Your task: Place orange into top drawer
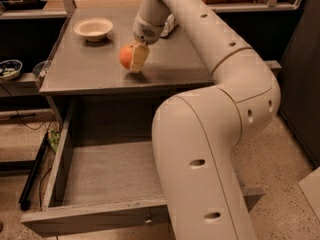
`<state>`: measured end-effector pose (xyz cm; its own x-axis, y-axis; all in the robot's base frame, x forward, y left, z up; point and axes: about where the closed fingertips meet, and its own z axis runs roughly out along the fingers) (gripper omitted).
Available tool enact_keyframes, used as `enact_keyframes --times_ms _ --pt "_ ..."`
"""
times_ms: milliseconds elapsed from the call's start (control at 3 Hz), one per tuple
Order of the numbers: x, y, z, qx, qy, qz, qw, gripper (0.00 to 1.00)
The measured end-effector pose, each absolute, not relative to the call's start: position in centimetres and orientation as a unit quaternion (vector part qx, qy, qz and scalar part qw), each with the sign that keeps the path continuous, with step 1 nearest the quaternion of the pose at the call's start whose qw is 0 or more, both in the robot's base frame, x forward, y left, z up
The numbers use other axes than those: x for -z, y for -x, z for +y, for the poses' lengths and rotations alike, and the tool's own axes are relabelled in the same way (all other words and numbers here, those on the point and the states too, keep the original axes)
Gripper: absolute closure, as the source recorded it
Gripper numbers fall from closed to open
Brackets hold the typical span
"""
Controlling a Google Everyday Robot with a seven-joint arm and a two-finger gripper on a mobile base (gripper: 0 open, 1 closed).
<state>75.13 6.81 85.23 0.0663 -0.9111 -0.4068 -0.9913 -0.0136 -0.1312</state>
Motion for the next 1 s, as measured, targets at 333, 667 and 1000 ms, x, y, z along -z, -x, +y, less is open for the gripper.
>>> enact_keyframes --times_ms 333,667,1000 --pt "-87.2 -74.4 6.9 -0.107 0.706 0.67 0.206 1.0" --pt "-90.5 -72.7 6.1 -0.104 0.707 0.66 0.232 1.0" --pt "-93.5 -66.8 2.9 -0.089 0.703 0.66 0.249 1.0"
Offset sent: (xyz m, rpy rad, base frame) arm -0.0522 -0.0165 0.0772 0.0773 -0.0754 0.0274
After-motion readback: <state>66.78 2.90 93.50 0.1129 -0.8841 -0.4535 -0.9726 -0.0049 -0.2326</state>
